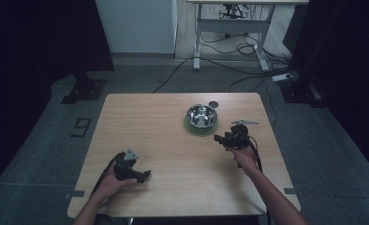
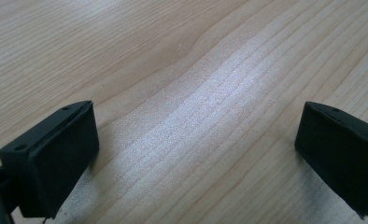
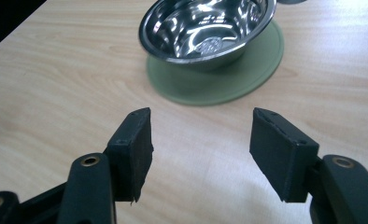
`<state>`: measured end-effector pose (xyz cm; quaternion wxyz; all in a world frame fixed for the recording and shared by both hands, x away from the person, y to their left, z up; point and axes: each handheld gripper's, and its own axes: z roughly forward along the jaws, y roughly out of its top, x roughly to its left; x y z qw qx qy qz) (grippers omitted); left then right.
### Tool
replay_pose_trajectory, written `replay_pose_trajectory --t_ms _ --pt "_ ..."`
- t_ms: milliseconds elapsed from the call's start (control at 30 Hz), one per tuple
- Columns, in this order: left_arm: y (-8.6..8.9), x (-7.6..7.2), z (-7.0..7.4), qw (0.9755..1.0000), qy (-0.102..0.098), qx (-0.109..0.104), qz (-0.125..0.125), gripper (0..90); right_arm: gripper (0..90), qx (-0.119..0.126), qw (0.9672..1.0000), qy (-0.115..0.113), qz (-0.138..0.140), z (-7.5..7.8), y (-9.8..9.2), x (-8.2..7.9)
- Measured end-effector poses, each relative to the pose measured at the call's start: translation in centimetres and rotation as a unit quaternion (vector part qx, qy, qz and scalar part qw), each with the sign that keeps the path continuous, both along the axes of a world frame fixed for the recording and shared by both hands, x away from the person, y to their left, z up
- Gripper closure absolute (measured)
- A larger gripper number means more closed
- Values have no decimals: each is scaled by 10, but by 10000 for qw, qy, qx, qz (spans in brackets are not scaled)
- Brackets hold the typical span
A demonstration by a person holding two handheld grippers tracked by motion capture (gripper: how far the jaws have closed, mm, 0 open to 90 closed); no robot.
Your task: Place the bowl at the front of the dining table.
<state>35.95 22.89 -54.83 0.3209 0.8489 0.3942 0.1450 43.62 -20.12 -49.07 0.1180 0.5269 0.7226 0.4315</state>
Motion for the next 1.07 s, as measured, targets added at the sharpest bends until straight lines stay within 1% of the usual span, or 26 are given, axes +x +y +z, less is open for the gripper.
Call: replay_pose_trajectory --t_ms 33,67,100,133,200,233,267,300,333,367,400,433,467,533,600,733,867,1067 --pt "0 0 0 10000 0 0 2 0 391 0 10000 0 0 0 0 0" --pt "0 0 0 10000 -1 1 5 0 389 -14 10000 15 46 0 -1 -7" --pt "0 0 0 10000 -1 1 5 0 389 -14 10000 15 46 0 -1 -7" --pt "0 0 0 10000 -2 2 6 0 389 -11 10000 -24 58 0 -2 -11" --pt "0 0 0 10000 -1 4 6 0 387 -32 9999 -24 130 0 -3 -23" --pt "0 0 0 10000 -1 4 6 0 387 -32 9999 -24 130 0 -3 -23" --pt "0 0 0 10000 -2 2 8 0 387 -55 9998 -47 186 -1 -4 -29" --pt "0 0 0 10000 -2 2 8 0 387 -55 9998 -47 186 -1 -4 -29" --pt "0 0 0 10000 -1 2 10 0 387 -41 9997 -45 228 -2 -5 -35" --pt "0 0 0 10000 -1 2 10 0 387 -41 9997 -45 228 -2 -5 -35" --pt "0 -1 0 10000 -2 0 18 0 383 -56 9996 -17 272 -4 -6 -41" --pt "0 -1 0 10000 -2 0 18 0 383 -56 9996 -17 272 -4 -6 -41" --pt "0 -1 0 10000 -1 4 16 0 379 -55 9996 2 294 -7 -6 -46" --pt "0 -1 0 10000 0 5 16 0 377 -56 9995 16 307 -9 -6 -48" --pt "0 -1 0 10000 0 6 16 0 373 -102 9993 80 356 -14 -7 -54" --pt "0 -1 0 10000 0 4 18 0 364 -99 9992 111 375 -18 -8 -57" --pt "0 -1 0 10000 -1 6 17 0 353 -141 9990 184 383 -26 -10 -59" --pt "0 -1 0 10000 0 5 16 0 334 -163 9990 158 380 -27 -11 -58"
